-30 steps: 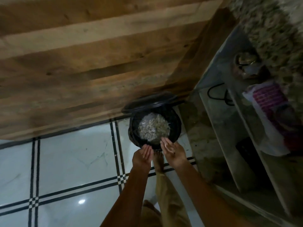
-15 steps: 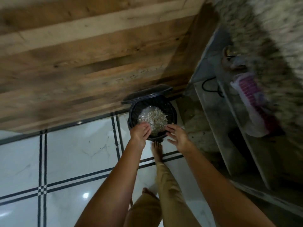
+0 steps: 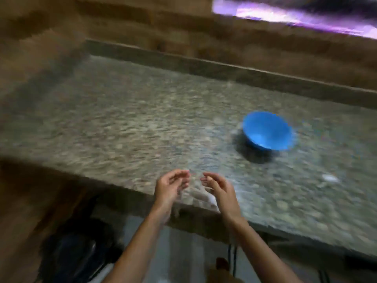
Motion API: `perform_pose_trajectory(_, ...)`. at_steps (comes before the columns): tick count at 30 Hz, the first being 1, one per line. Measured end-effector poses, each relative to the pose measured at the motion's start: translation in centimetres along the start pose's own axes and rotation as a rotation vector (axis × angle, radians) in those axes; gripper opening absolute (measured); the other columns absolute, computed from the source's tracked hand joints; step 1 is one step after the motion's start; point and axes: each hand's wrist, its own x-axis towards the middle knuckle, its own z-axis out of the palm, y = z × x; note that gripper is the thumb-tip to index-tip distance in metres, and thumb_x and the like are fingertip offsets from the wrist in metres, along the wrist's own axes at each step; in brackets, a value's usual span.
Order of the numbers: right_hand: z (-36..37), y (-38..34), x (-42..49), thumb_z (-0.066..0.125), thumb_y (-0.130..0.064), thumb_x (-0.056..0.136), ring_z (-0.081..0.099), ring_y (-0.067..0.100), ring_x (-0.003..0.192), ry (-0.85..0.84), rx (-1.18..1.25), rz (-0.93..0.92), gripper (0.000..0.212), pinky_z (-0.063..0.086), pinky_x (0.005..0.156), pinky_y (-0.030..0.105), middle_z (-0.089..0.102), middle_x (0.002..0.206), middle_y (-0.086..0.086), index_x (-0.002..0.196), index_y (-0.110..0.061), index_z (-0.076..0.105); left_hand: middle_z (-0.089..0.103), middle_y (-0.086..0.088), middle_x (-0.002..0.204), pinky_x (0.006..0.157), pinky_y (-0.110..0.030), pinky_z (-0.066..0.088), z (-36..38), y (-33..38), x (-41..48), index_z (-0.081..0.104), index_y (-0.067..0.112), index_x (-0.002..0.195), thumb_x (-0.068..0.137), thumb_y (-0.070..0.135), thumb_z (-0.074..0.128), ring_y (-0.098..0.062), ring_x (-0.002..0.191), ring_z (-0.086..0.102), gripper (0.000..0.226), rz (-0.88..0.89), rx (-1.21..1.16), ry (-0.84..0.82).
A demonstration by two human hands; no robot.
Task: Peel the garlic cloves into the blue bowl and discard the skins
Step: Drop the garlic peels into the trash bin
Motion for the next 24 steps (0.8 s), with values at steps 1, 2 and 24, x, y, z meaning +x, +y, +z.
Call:
perform_pose_trajectory(1, -3.2, 1.0, 0.0, 0.054, -0.008, 0.091, 0.064, 0.016, 0.086, 0.12, 0.008, 0.01, 0.018, 0.051, 0.08, 0.028, 0.068, 0.096, 0.01, 0.088, -0.023, 0.063, 0.07, 0.001, 0.074, 0.059, -0.012, 0.052, 3.2, -0.9, 0.4, 0.063, -0.006, 0.102, 0.089, -0.014, 0.048, 0.0, 0.058, 0.064, 0.021, -0.004, 0.105, -0.074)
perform_pose_trajectory(2, -6.4, 2.0, 0.0, 0.056, -0.01, 0.09, 0.064, 0.019, 0.089, 0.225, 0.013, 0.028, 0.015, 0.052, 0.082, 0.033, 0.068, 0.097, 0.01, 0.088, -0.024, 0.063, 0.071, 0.001, 0.076, 0.061, -0.012, 0.052, 6.5, -1.8, 0.5, 0.063, -0.006, 0.106, 0.088, -0.013, 0.051, 0.002, 0.06, 0.064, 0.023, 0.025, 0.232, -0.132)
perform_pose_trajectory(24, -27.8, 4.4, 4.6, 0.052, -0.008, 0.091, 0.061, 0.025, 0.084, 0.378, 0.298, 0.228, 0.015, 0.05, 0.078, 0.034, 0.066, 0.093, 0.008, 0.087, -0.013, 0.066, 0.072, -0.01, 0.095, 0.079, -0.018, 0.044, 28.5, 1.2, 8.9, 0.073, 0.001, 0.095, 0.083, 0.006, 0.069, -0.017, 0.089, 0.065, 0.014, 0.583, 0.976, -0.078)
